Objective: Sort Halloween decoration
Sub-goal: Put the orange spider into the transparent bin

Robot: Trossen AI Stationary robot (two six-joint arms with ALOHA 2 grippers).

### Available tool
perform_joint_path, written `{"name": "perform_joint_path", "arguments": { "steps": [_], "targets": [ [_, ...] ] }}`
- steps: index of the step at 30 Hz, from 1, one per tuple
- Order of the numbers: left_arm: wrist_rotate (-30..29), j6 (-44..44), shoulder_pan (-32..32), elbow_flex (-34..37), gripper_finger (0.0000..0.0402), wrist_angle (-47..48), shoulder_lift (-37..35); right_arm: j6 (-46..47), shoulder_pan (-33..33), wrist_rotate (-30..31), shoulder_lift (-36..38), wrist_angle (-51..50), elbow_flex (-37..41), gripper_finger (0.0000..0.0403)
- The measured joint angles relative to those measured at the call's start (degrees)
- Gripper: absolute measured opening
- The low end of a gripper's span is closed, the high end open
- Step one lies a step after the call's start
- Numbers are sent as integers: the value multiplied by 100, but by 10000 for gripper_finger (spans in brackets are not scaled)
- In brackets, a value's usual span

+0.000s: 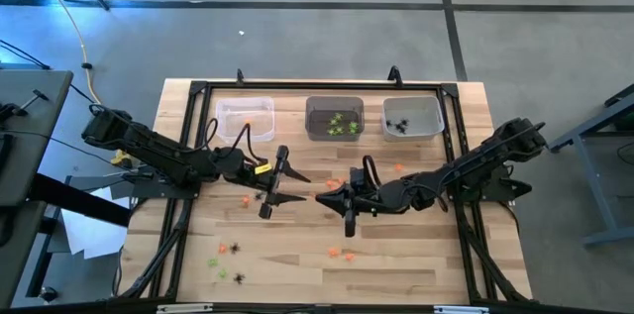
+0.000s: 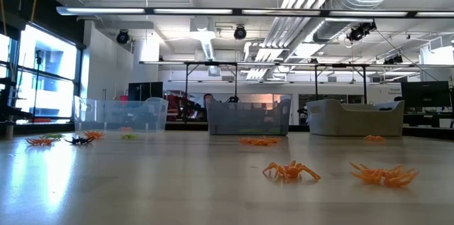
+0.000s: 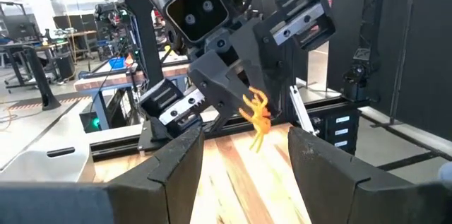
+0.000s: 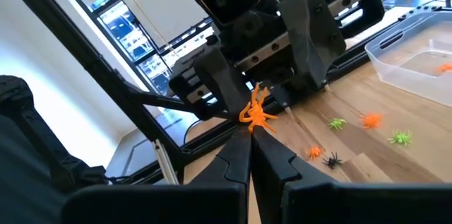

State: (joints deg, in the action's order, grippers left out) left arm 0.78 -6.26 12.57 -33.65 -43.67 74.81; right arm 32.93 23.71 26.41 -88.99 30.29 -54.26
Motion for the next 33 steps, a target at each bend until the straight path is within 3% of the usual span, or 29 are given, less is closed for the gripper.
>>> {"name": "perform_joint_path", "arguments": {
  "steps": [25, 33],
  "targets": [
    [0, -203, -24, -181, 195, 4, 31, -299, -123, 0, 0, 227, 0, 0],
    [-24, -256, -118, -186, 154, 1, 61, -392, -123, 0, 0, 334, 0, 0]
  ]
}}
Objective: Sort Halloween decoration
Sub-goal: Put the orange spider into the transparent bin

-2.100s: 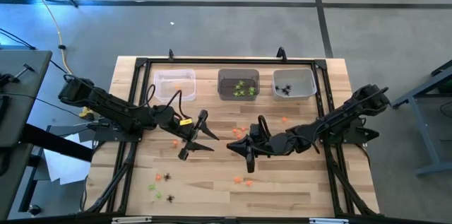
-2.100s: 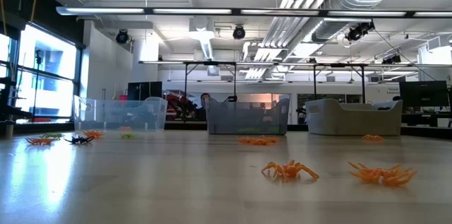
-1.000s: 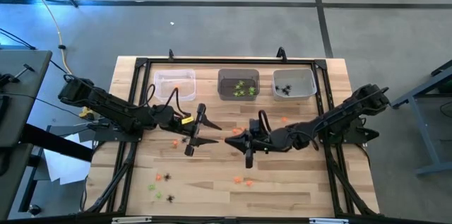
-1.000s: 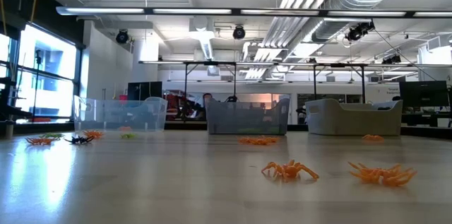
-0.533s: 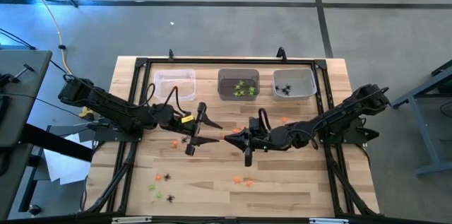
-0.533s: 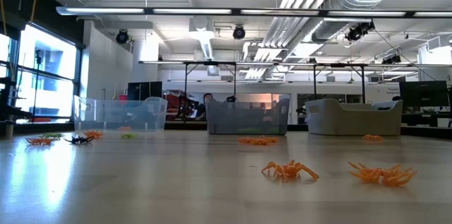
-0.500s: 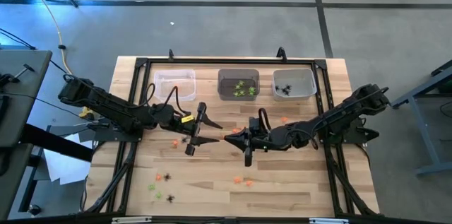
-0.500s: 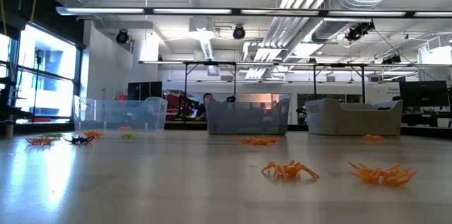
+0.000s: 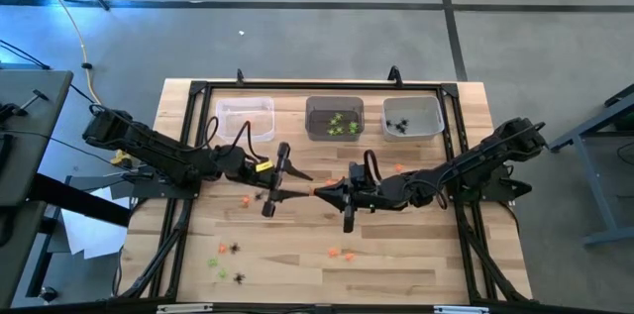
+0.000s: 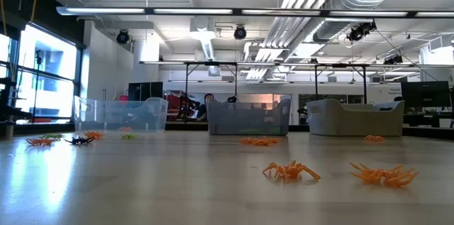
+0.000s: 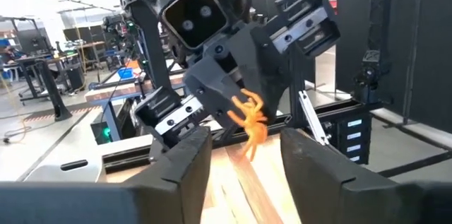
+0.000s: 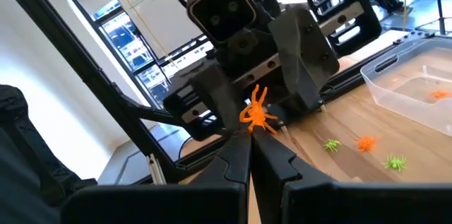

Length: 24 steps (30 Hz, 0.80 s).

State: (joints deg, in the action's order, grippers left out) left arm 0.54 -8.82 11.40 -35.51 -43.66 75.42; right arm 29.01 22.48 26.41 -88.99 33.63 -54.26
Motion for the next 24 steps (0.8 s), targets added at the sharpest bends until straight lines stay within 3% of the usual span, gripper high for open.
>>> {"name": "perform_joint_path", "arguments": {
  "steps": [13, 24],
  "targets": [
    [150, -50, -88, -170, 10, 144, 0, -67, -100, 1, 0, 8, 0, 0],
    [339, 18, -88, -199, 1, 225, 0, -58, -105, 1, 0, -15, 0, 0]
  ]
}}
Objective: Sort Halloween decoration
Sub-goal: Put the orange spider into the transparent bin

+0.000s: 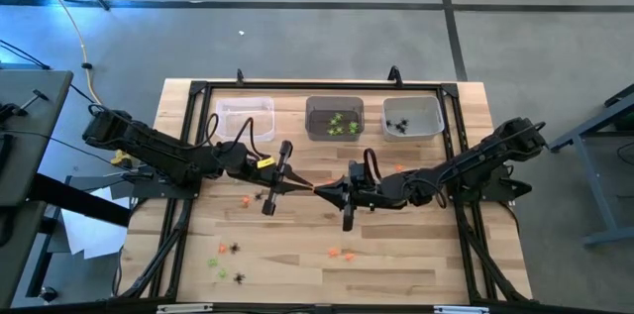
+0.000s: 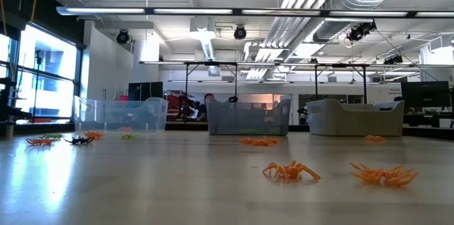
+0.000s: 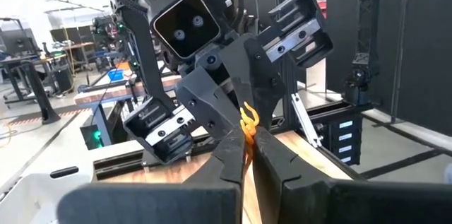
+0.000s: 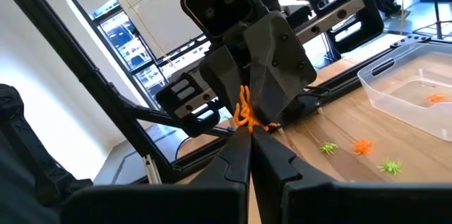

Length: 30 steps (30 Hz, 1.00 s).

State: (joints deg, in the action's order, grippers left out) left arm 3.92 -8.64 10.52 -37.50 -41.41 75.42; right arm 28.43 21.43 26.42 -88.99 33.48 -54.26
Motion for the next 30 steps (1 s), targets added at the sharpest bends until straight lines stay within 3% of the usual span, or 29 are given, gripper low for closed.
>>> {"name": "perform_joint_path", "arguments": {
  "steps": [7, 12, 18, 23, 30],
  "targets": [
    [-77, -2, -3, 0, 1, 260, -112, -174, -2, 230, 35, -134, 0, 16],
    [-229, -7, 3, -2, 0, 674, -268, -178, -9, 408, 188, -477, 0, 75],
    [-551, -17, 3, -6, 0, 1259, -658, -289, -9, 1250, 527, -1296, 0, 144],
    [-893, 198, 3, -4, 0, 2227, -1176, 330, -9, 1568, 877, -2201, 0, 169],
    [-1931, 339, -384, -2, 0, 4907, -2393, 2056, -90, 1527, 1110, -4568, -4, 160]
  ]
}}
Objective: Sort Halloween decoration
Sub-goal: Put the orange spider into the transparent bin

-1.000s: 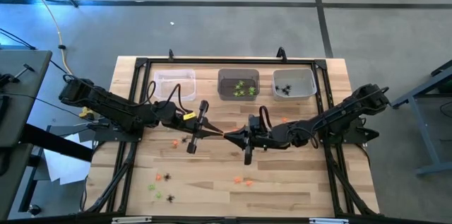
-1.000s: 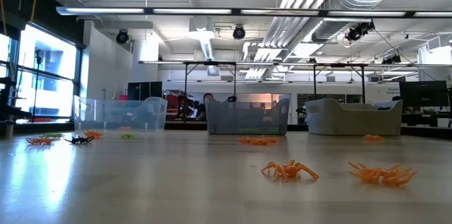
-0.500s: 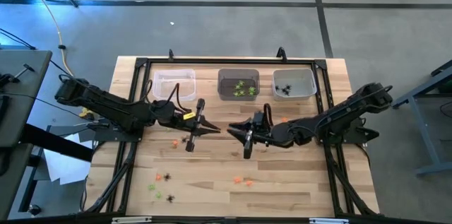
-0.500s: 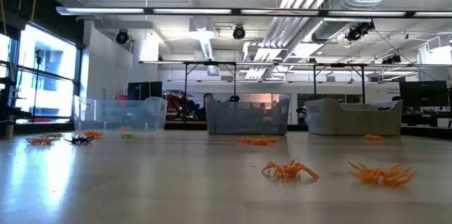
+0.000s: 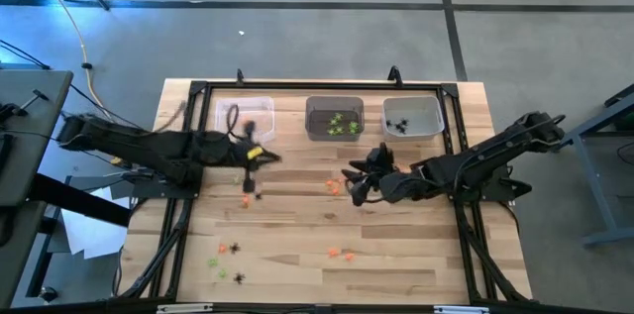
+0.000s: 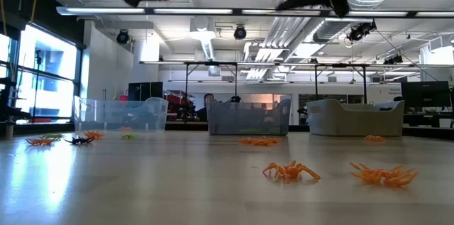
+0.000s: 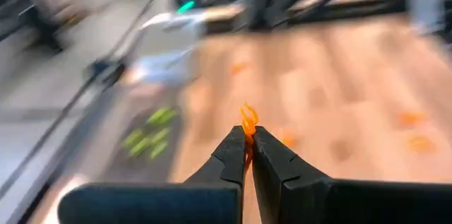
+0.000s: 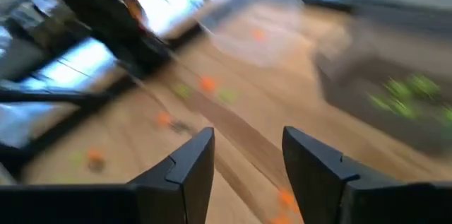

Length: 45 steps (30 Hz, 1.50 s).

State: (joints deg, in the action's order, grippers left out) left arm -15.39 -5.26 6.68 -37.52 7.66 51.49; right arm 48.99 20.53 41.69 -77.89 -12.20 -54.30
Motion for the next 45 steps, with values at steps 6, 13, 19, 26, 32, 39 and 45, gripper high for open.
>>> {"name": "perform_joint_path", "arguments": {
  "steps": [6, 13, 19, 26, 32, 39, 45],
  "targets": [
    [-906, 398, -1321, 2, 0, 1850, -884, 1408, -257, -485, -22, -1901, 4, 150],
    [-401, 816, -3569, 4, 0, 2697, -769, 1517, -462, -775, -22, -2191, 4, 149],
    [978, 782, -4857, 7, 0, 2345, 168, 1401, -482, -813, -22, -2189, 4, 149],
    [1285, 931, -5215, 7, 0, 2041, 1325, 1387, -478, -890, -22, -2189, 4, 149],
    [1351, 975, -5211, 7, 1, 1775, 2143, 1203, -478, -1048, -22, -2187, 4, 149],
    [1359, 975, -5211, 7, 1, 1461, 2660, 1126, -478, -1208, -23, -2187, 4, 149],
    [1779, 968, -5211, 7, 18, 1484, 2688, 988, -478, -1352, -24, -2189, 4, 149]
  ]
}}
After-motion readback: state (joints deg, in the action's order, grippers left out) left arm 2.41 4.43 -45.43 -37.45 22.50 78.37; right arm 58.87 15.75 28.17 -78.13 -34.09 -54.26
